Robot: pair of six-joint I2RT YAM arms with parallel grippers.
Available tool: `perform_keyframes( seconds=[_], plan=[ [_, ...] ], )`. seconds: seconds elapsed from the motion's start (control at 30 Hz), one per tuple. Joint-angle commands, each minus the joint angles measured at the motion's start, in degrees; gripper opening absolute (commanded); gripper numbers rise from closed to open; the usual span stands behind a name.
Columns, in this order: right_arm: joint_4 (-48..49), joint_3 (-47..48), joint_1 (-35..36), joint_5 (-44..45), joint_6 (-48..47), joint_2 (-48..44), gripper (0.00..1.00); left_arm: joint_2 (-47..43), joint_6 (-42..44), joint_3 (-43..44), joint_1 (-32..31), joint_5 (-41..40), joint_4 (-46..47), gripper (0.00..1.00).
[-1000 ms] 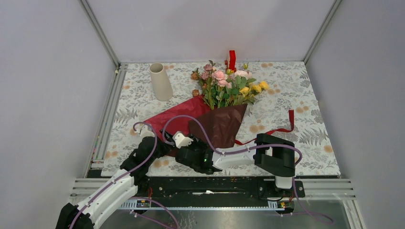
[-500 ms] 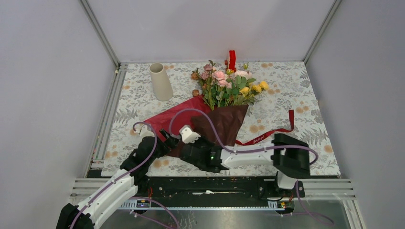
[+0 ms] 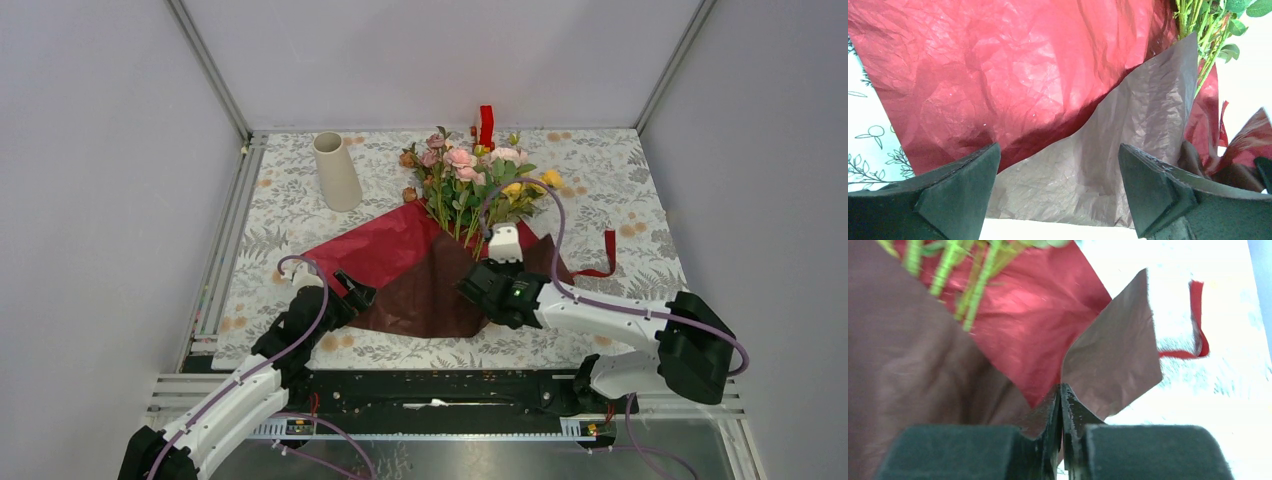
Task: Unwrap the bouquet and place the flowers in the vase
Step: Unfold the wrapping paper at the center of the board.
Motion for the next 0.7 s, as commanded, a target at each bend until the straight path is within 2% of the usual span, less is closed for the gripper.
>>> perform_keyframes(
  seconds=[0.0, 0.07, 0.13, 0.2, 0.3, 0.53, 0.67],
  plan=[
    [-10.16, -2.48, -1.91, 1.62, 15.92, -3.98, 0.21, 0.24, 0.49, -0.38, 0.36, 0.78, 2.14, 0.99],
    [-12.5, -2.85, -2.09, 2.06, 17.55, -5.47, 0.36, 0.24, 0.64, -0.38, 0.41, 0.88, 2.16, 0.99],
    [-14.95, -2.73, -2.08, 2.95, 18.89, -7.17, 0.57, 0.14, 0.82, -0.24, 0.45, 1.04, 2.15, 0.99],
    [-17.93, -2.22, -2.17, 4.37, 19.99, -9.48, 0.73, 0.08, 0.99, -0.08, 0.45, 1.27, 2.05, 0.99],
    [-21.92, -0.7, -2.17, 6.43, 20.27, -13.55, 0.84, -0.4, 1.49, 0.5, 0.54, 1.29, 1.39, 0.99],
    [-23.95, 1.81, -2.17, 9.05, 13.91, -26.2, 0.99, -2.47, 3.18, 2.46, 1.12, 1.43, -1.49, 0.99],
    [-16.72, 1.61, -2.17, 3.32, 2.32, -32.44, 1.0, -4.06, 4.79, 4.75, 1.48, 1.3, -4.39, 0.99]
  ],
)
